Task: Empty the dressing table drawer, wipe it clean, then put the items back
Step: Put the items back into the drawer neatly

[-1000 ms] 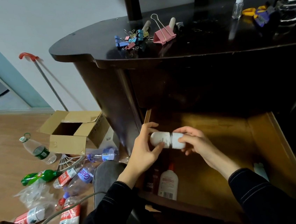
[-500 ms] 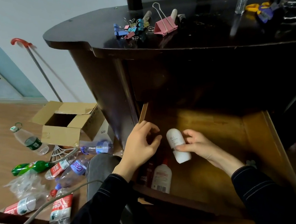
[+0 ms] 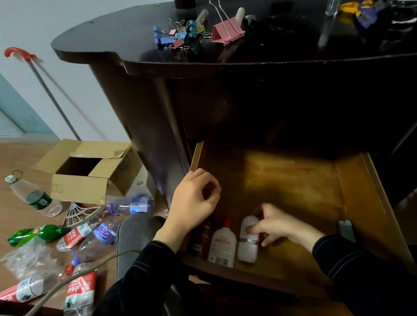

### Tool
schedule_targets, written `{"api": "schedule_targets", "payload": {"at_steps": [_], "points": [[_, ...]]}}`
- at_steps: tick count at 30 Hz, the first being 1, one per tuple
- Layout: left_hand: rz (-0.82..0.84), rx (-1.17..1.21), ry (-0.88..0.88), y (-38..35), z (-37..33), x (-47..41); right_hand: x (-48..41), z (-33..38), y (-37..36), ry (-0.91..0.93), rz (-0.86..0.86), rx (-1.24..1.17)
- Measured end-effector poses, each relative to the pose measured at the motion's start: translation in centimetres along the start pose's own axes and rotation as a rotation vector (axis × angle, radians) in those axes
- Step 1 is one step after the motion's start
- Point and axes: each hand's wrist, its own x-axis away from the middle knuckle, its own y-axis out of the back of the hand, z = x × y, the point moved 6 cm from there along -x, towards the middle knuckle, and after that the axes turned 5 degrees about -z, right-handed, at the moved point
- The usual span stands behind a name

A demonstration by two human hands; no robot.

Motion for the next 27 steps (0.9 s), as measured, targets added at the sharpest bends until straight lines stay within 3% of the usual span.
{"api": "schedule_targets", "payload": {"at_steps": [6,10,14,27], "points": [[0.005,0.007,-0.004,0.1,-0.1,0.0,0.4,-0.5,-1.1,-0.034,0.094,0.014],[0.011,0.008,-0.004,0.1,-0.2,0.0,0.2,-0.6,-1.4,0.027,0.072,0.194],[0.017,0.008,-0.005,0.0,-0.2,0.0,-0.1,-1.1,-2.4,-0.024,0.126,0.094],[0.036,-0.01,0.002,-0.1,-0.1,0.0,-0.2,-1.1,-2.5,0.01,0.052,0.179]]}}
